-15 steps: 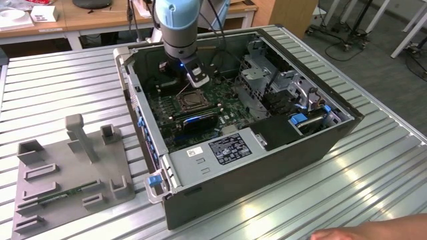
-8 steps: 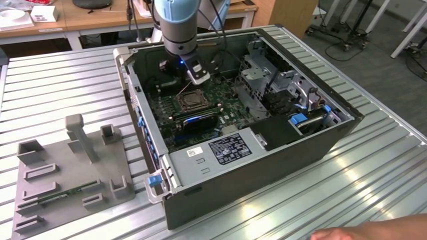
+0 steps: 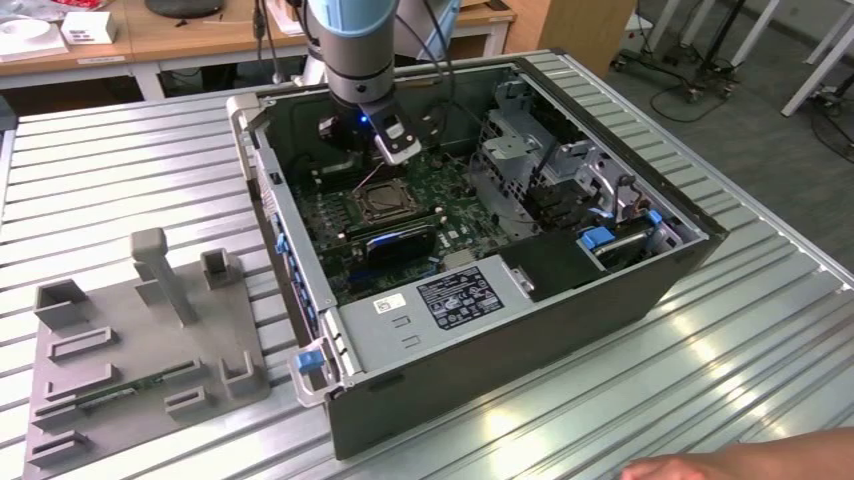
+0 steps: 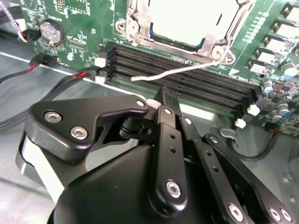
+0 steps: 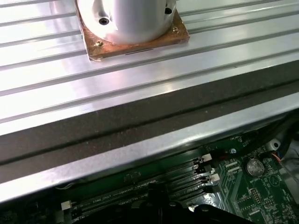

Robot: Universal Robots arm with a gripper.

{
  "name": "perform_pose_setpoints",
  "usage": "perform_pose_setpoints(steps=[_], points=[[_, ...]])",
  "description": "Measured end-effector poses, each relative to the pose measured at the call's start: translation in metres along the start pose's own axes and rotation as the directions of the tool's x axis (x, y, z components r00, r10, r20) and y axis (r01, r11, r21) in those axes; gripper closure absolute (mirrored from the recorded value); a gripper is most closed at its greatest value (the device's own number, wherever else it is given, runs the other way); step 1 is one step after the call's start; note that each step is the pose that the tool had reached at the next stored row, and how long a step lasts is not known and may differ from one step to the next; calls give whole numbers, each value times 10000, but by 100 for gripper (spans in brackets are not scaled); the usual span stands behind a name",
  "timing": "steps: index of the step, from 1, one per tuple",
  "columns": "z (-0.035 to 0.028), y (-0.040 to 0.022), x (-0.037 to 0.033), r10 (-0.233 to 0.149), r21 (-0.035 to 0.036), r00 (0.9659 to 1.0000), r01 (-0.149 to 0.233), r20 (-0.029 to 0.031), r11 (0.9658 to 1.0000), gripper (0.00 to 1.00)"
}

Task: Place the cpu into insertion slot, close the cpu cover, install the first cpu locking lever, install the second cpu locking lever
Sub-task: 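Install the first cpu locking lever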

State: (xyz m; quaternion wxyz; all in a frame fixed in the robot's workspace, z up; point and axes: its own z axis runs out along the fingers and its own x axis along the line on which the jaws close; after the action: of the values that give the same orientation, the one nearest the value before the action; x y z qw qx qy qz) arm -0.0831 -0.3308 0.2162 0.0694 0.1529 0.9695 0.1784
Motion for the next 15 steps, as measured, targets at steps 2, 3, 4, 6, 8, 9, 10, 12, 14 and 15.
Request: perform_pose_setpoints(steps=[2,3,4,6,8,9,10,12,14,15], points=[[-21,8,-2,-3,33,10000,3,11,10000,89],[-27,11,-2,-7,64,10000,7,22,10000,89],[-32,13,-3,-12,103,10000,12,35,9999,89],[-37,14,-4,-25,178,10000,24,56,9998,89],[-36,13,-4,-28,191,10000,27,59,9998,89],[-34,12,-4,-27,194,10000,26,60,9998,89],[-32,10,-4,-27,194,10000,26,61,9998,89],[-32,0,-6,-26,195,10000,25,61,9998,89],[-33,-16,-12,-27,194,10000,26,61,9998,89],[-34,-25,-14,-27,194,10000,26,61,9998,89]])
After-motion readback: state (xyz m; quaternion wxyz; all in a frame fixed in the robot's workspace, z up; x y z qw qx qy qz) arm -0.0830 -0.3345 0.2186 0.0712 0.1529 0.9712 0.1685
